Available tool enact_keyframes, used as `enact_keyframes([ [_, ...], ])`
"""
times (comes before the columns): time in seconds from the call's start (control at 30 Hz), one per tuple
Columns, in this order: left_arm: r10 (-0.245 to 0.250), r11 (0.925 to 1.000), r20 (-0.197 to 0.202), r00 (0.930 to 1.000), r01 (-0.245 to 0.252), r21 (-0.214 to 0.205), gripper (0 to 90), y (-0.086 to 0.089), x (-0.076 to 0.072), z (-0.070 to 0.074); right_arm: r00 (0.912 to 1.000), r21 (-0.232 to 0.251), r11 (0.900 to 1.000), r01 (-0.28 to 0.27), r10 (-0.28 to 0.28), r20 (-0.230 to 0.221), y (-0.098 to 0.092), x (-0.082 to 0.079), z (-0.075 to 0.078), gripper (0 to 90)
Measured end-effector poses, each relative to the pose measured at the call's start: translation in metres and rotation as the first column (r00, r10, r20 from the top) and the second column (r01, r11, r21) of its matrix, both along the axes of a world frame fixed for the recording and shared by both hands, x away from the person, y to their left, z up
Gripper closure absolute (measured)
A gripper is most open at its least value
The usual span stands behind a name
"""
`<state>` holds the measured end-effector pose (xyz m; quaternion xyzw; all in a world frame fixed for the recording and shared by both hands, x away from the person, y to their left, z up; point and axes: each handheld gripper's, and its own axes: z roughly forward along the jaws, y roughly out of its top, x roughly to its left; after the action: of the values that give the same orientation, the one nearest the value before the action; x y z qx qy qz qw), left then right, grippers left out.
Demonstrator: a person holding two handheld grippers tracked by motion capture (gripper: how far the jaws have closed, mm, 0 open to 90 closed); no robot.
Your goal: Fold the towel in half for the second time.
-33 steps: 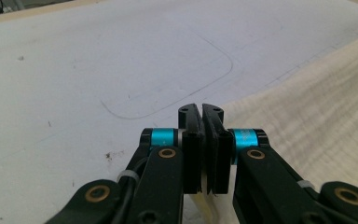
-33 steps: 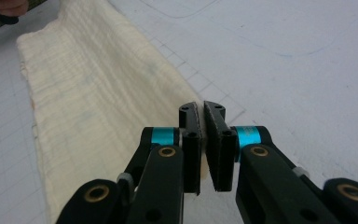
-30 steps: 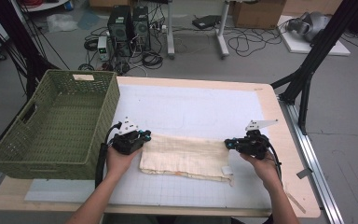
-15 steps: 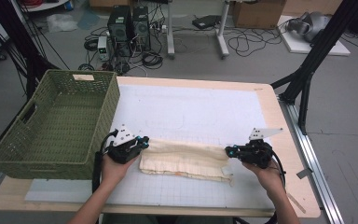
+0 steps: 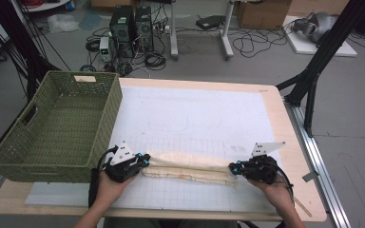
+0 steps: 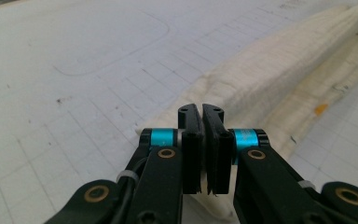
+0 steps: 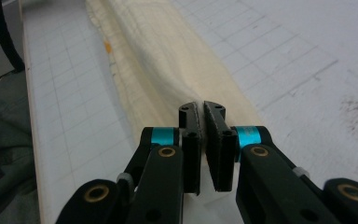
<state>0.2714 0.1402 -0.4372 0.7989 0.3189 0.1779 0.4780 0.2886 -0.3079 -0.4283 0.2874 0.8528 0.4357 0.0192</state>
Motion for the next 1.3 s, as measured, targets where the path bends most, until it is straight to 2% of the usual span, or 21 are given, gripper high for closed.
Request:
enact_keyframes([
  [0.2,-0.035,0.9993,-0.034,0.9988,0.036,0.014,85.1,0.001,-0.008,-0.007,0.9994,-0.01,0.9998,-0.018,0.017,-0.029,0.001,-0.006,-0.006,83.8],
  [0.23,-0.039,0.9991,-0.036,0.9986,0.039,0.016,85.0,0.001,-0.008,-0.008,0.9996,-0.008,0.9998,-0.02,0.019,-0.02,0.0,-0.007,-0.002,78.0],
  [0.37,-0.05,0.9985,-0.04,0.998,0.05,0.02,84.5,0.001,-0.009,-0.008,0.9995,0.058,0.9982,-0.018,0.016,0.027,0.0,-0.007,0.015,70.8],
  [0.5,-0.055,0.998,-0.042,0.9976,0.056,0.028,84.4,-0.001,-0.01,-0.009,0.9985,0.078,0.9966,-0.026,0.022,0.05,0.008,-0.004,0.027,70.1],
  [0.57,-0.062,0.9973,-0.047,0.997,0.064,0.037,84.3,-0.001,-0.011,-0.01,0.9988,0.064,0.9974,-0.033,0.03,0.04,0.015,-0.001,0.025,73.0],
  [0.63,-0.071,0.9964,-0.048,0.9963,0.073,0.042,83.7,-0.001,-0.011,-0.011,0.9988,0.028,0.9988,-0.041,0.04,0.028,0.022,0.0,0.018,75.8],
  [0.7,-0.072,0.9964,-0.05,0.9962,0.074,0.04,83.2,0.0,-0.011,-0.01,0.9989,0.02,0.9988,-0.045,0.045,0.016,0.024,0.001,0.013,77.1],
  [0.73,-0.074,0.9967,-0.047,0.9962,0.075,0.032,80.3,0.002,-0.012,-0.006,0.9988,-0.009,0.9988,-0.048,0.048,-0.007,0.028,0.001,0.006,78.5],
  [0.8,-0.078,0.997,-0.036,0.9963,0.078,0.003,75.7,0.003,-0.012,0.0,0.9984,-0.018,0.9983,-0.055,0.055,-0.016,0.03,0.0,-0.001,79.9],
  [0.83,-0.078,0.997,-0.036,0.9963,0.078,0.003,74.1,0.003,-0.012,0.0,0.998,-0.028,0.9979,-0.059,0.058,-0.023,0.03,-0.001,-0.003,80.1],
  [0.87,-0.073,0.9973,-0.016,0.9972,0.073,-0.013,73.5,0.005,-0.011,0.008,0.998,-0.035,0.9977,-0.058,0.057,-0.028,0.031,-0.002,-0.005,80.2],
  [1.07,-0.063,0.9975,0.008,0.998,0.063,-0.033,72.8,0.002,-0.003,0.02,0.9975,-0.051,0.9966,-0.065,0.064,-0.031,0.033,-0.004,-0.008,81.1],
  [1.13,-0.059,0.9981,0.007,0.9982,0.059,-0.019,73.6,-0.002,0.002,0.02,0.9968,-0.06,0.9954,-0.075,0.073,-0.032,0.034,-0.005,-0.009,81.3],
  [1.2,-0.059,0.9982,-0.019,0.9981,0.059,0.005,75.5,-0.01,0.007,0.014,0.9964,-0.064,0.9948,-0.079,0.077,-0.035,0.035,-0.006,-0.011,81.4],
  [1.23,-0.059,0.9982,-0.019,0.9981,0.059,0.005,75.8,-0.01,0.007,0.014,0.9962,-0.065,0.9945,-0.082,0.08,-0.033,0.035,-0.007,-0.012,81.4],
  [1.27,-0.058,0.9977,-0.041,0.9975,0.059,0.034,75.8,-0.014,0.01,0.008,0.9963,-0.065,0.9945,-0.082,0.08,-0.033,0.035,-0.008,-0.012,81.4],
  [1.3,-0.058,0.9977,-0.041,0.9975,0.059,0.034,76.0,-0.014,0.01,0.008,0.9962,-0.066,0.9944,-0.082,0.08,-0.034,0.034,-0.008,-0.012,81.4],
])
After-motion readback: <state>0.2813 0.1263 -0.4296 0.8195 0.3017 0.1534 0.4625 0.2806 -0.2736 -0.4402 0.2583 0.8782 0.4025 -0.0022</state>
